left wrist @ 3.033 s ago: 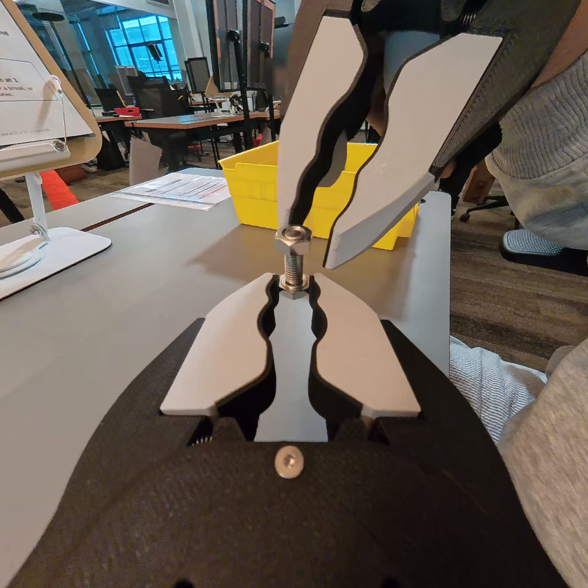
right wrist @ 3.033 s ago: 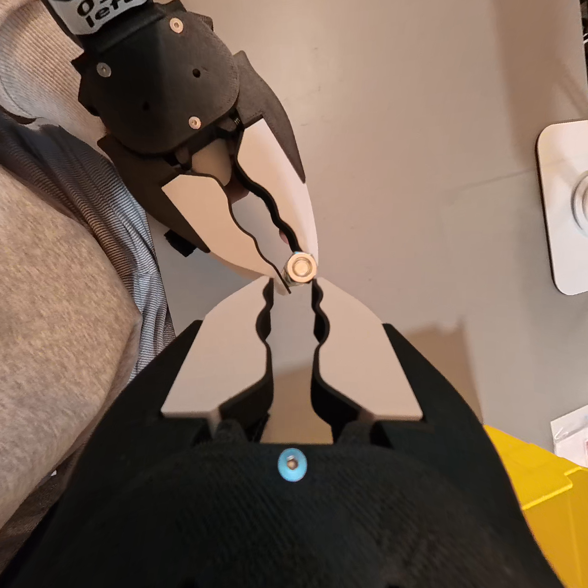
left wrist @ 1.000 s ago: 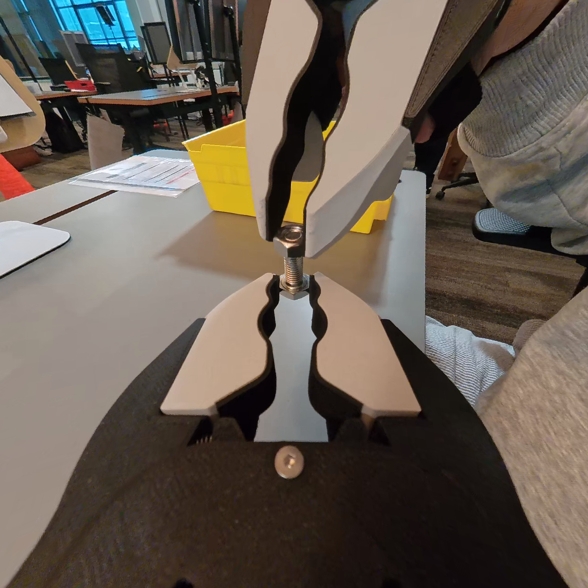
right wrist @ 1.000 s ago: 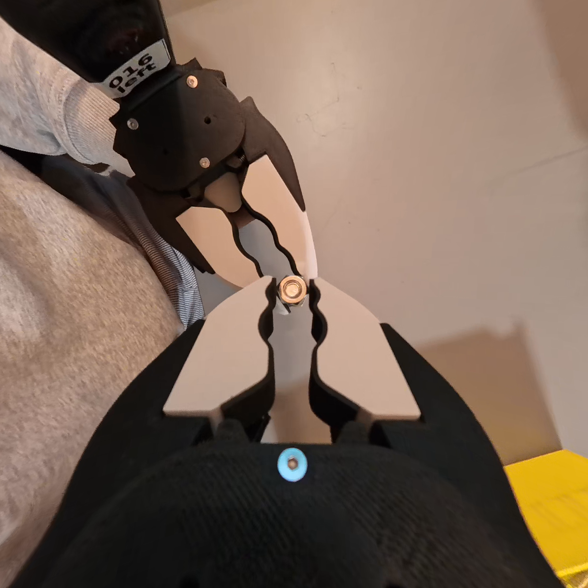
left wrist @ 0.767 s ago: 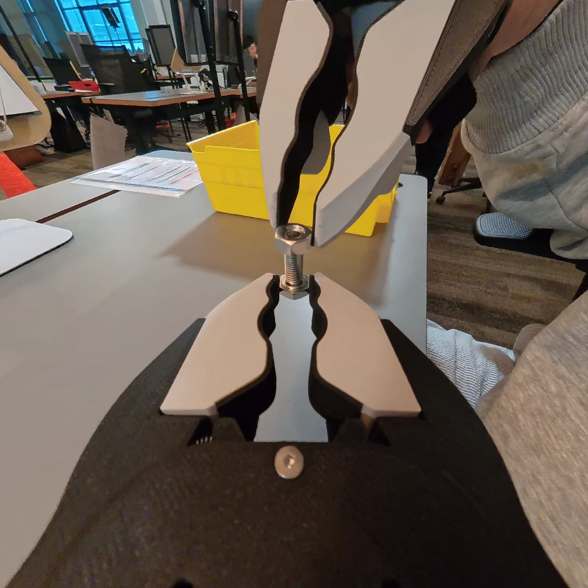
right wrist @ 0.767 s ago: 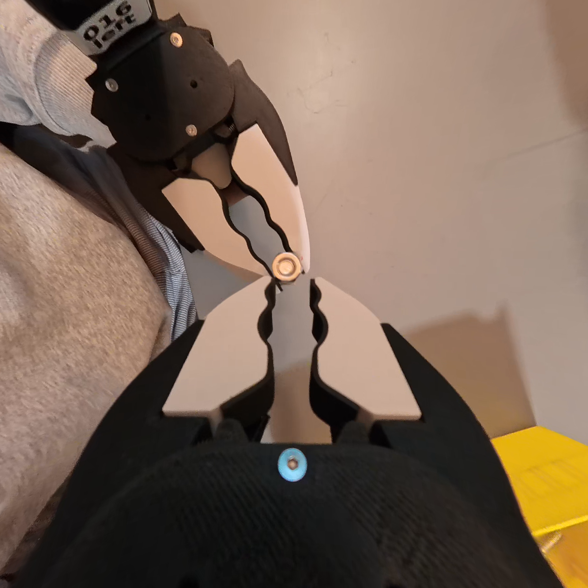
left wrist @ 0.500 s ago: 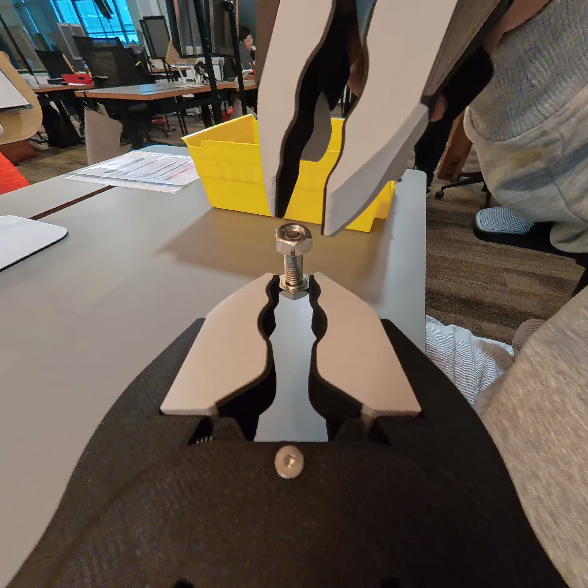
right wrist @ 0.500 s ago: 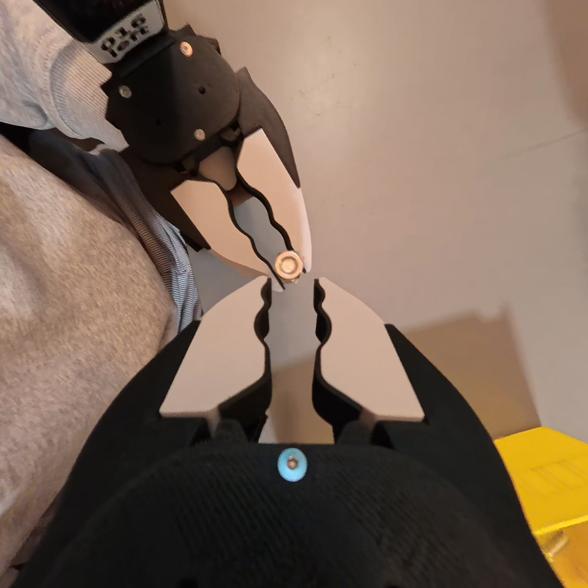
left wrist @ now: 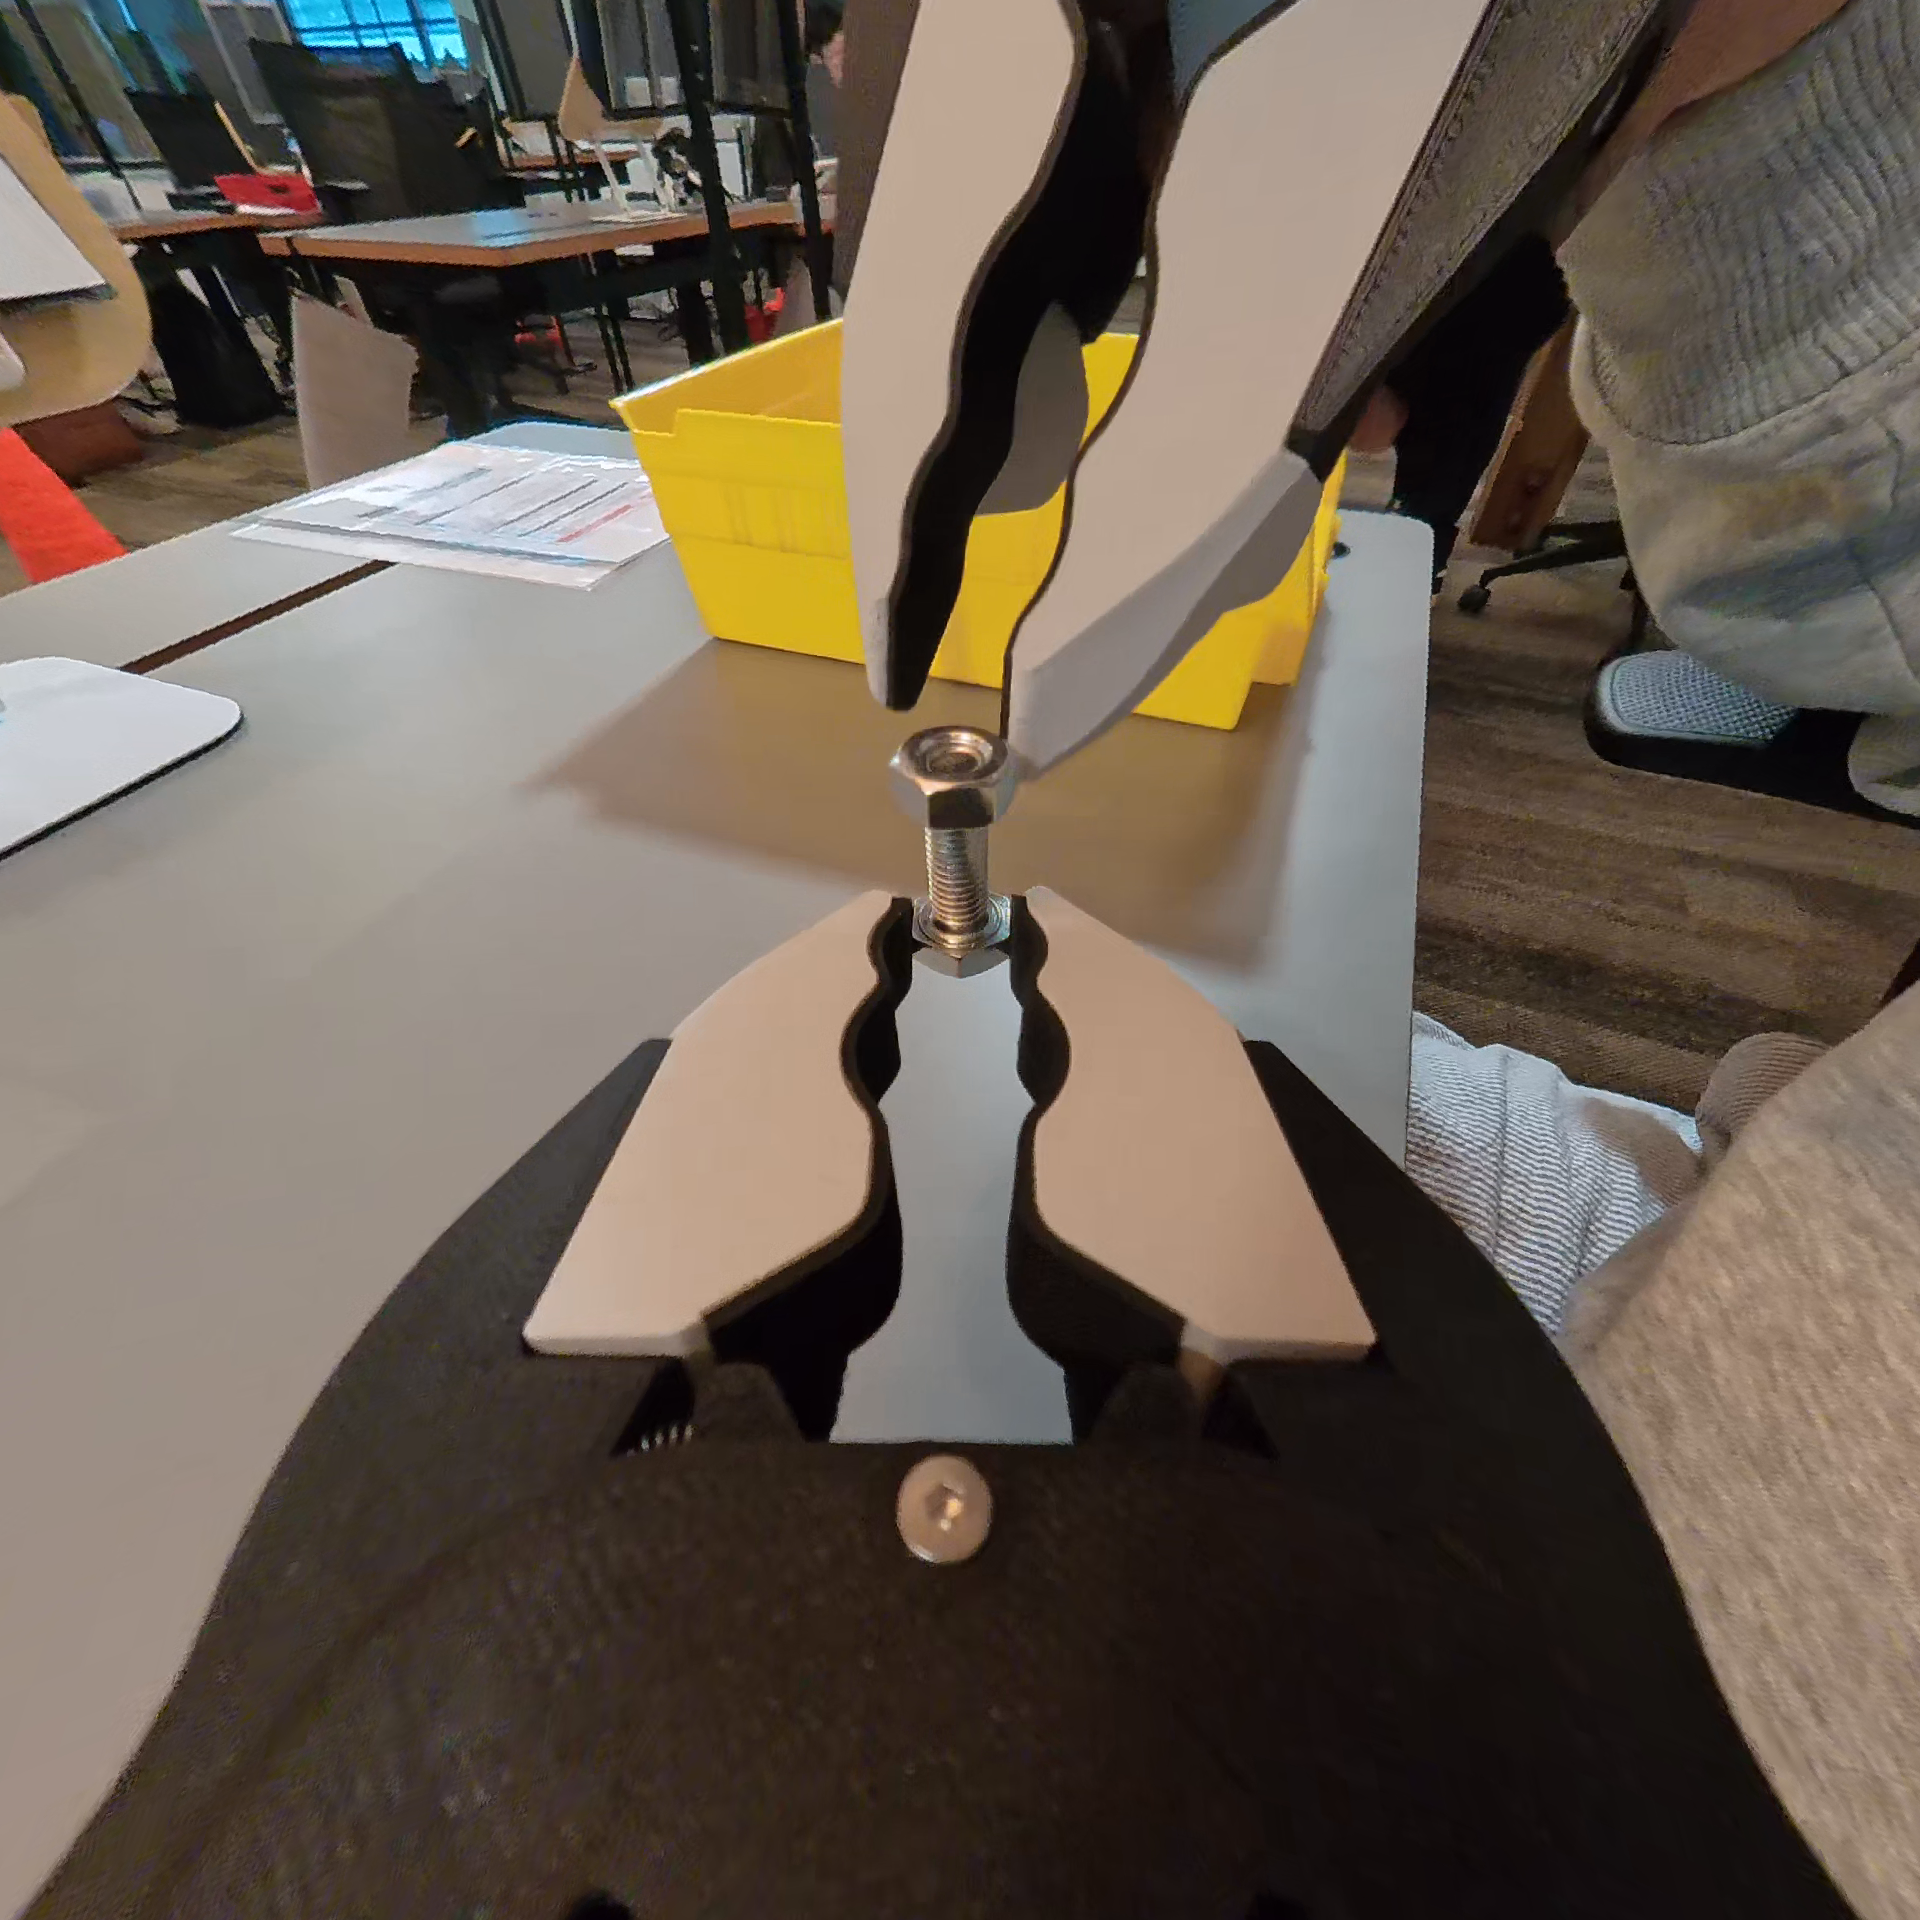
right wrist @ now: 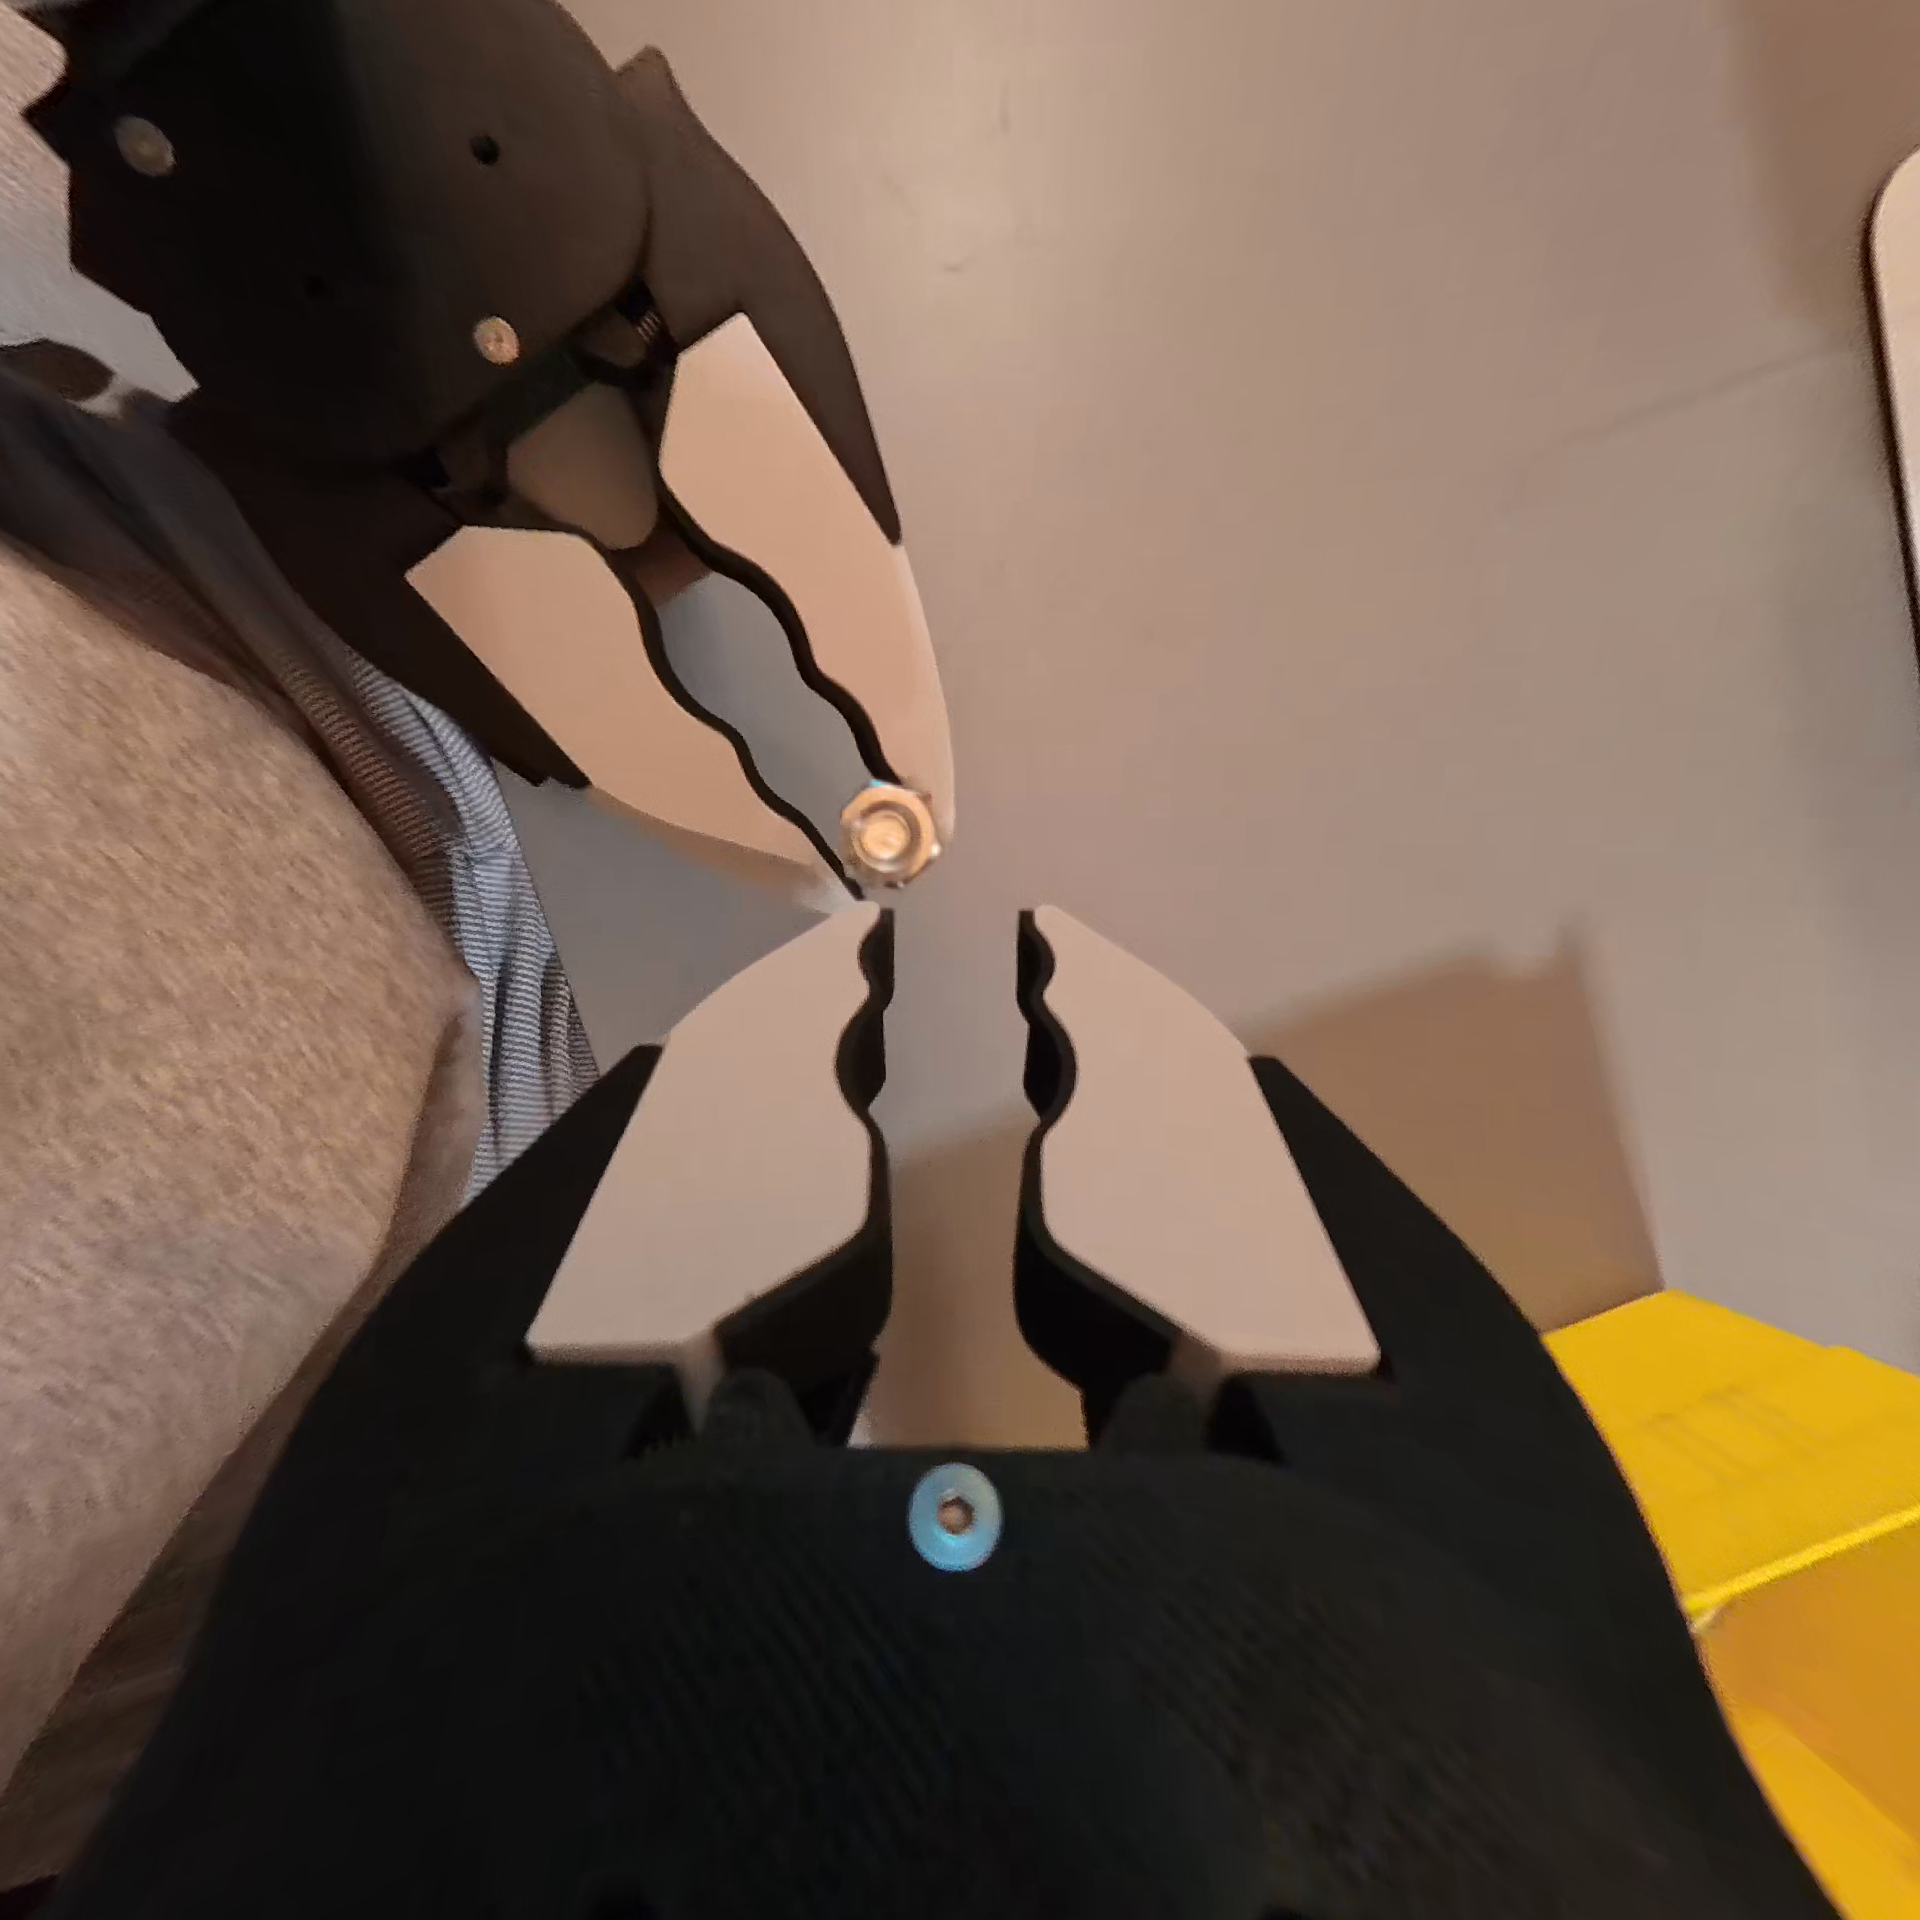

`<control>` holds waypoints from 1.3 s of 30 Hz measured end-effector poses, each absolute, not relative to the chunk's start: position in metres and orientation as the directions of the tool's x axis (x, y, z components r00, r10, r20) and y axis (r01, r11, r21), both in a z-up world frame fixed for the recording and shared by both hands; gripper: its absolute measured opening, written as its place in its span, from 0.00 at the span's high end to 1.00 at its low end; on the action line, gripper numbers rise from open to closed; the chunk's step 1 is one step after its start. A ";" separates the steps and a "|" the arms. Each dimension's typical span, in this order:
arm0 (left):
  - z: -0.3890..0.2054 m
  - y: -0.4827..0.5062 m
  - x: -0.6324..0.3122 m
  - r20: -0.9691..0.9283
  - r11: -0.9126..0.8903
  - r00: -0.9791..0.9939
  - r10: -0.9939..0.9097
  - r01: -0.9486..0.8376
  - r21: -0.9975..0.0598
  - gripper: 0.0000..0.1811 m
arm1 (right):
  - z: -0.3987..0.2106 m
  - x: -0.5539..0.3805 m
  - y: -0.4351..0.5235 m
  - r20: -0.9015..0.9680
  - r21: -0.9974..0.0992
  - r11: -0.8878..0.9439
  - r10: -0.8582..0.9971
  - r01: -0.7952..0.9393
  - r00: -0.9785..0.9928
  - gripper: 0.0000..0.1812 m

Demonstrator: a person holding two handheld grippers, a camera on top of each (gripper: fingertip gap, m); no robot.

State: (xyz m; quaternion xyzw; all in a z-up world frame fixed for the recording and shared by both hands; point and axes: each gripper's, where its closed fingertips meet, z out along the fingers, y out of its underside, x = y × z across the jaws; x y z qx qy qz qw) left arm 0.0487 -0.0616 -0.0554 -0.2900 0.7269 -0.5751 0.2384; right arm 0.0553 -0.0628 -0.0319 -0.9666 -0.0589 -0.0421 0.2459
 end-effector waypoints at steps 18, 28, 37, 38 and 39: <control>-0.059 -0.060 0.050 -0.008 0.183 -0.712 -0.702 -0.169 -0.969 0.89 | -0.035 0.057 -0.062 0.092 -0.474 -0.872 0.087 0.120 0.992 0.86; -0.061 -0.062 0.049 -0.020 0.202 -0.716 -0.698 -0.170 -0.965 0.89 | -0.036 0.047 -0.050 0.050 -0.517 -0.851 0.076 0.091 0.996 0.85; -0.061 -0.061 0.050 -0.006 0.190 -0.712 -0.702 -0.178 -0.965 0.89 | -0.031 0.053 -0.060 0.035 -0.510 -0.857 0.064 0.073 0.997 0.86; -0.061 -0.061 0.050 -0.008 0.192 -0.713 -0.701 -0.178 -0.965 0.89 | -0.030 0.050 -0.058 0.030 -0.517 -0.852 0.074 0.079 0.997 0.86; -0.062 -0.061 0.050 -0.010 0.195 -0.713 -0.701 -0.178 -0.965 0.89 | -0.030 0.048 -0.056 0.030 -0.523 -0.848 0.081 0.085 0.996 0.85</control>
